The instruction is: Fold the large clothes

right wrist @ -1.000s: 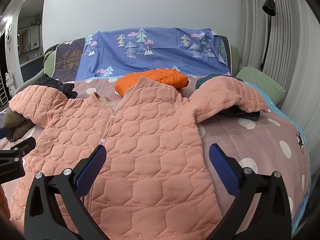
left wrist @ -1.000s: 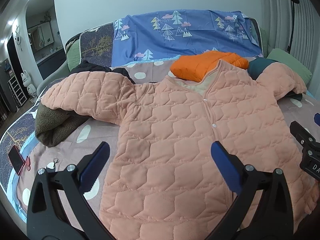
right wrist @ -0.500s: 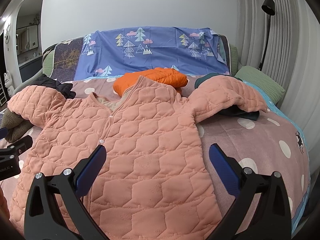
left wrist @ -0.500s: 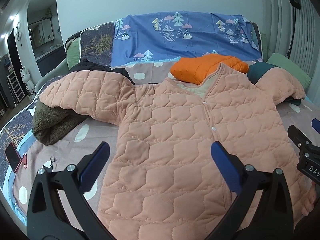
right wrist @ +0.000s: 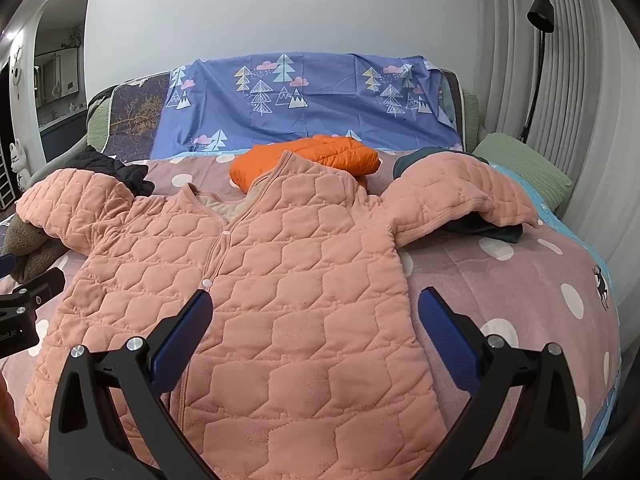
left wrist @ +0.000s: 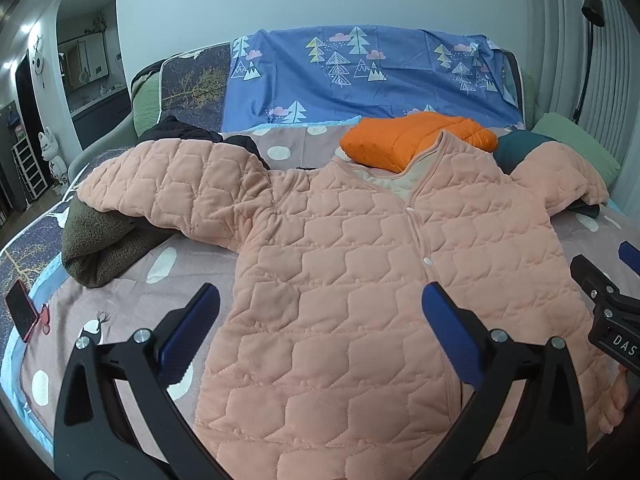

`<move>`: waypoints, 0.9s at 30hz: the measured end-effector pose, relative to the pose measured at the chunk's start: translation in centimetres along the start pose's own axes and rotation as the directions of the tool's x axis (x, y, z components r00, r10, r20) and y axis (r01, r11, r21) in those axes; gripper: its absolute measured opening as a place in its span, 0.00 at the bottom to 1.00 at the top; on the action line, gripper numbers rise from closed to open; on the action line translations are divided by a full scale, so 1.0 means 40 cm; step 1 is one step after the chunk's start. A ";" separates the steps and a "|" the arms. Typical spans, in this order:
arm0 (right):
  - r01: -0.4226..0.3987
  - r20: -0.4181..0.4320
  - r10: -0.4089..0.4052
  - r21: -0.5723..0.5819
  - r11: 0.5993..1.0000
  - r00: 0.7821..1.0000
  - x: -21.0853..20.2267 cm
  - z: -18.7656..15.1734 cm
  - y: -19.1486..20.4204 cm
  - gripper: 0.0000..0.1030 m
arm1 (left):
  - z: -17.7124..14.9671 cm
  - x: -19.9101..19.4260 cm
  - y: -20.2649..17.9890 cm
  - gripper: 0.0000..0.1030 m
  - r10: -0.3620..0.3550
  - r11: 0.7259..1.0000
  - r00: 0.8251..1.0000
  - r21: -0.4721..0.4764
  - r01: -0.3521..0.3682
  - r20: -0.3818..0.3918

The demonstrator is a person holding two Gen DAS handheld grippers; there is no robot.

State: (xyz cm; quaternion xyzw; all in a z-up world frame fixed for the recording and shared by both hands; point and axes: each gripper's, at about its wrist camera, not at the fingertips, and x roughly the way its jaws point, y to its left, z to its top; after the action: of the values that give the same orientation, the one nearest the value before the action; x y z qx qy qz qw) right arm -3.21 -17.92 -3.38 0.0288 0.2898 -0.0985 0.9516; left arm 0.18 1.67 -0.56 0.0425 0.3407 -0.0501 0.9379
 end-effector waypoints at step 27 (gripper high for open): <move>0.000 -0.006 0.000 0.005 1.000 1.000 0.006 -0.010 0.010 0.99 | -0.008 -0.005 0.019 0.98 -0.038 0.999 0.999 -0.029 0.039 0.018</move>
State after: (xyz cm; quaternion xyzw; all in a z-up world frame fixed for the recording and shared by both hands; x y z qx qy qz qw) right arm -3.14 -17.51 -3.86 0.0313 0.2927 -0.0992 0.9505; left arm -0.08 2.46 -0.65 0.0215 0.3342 -0.0634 0.9401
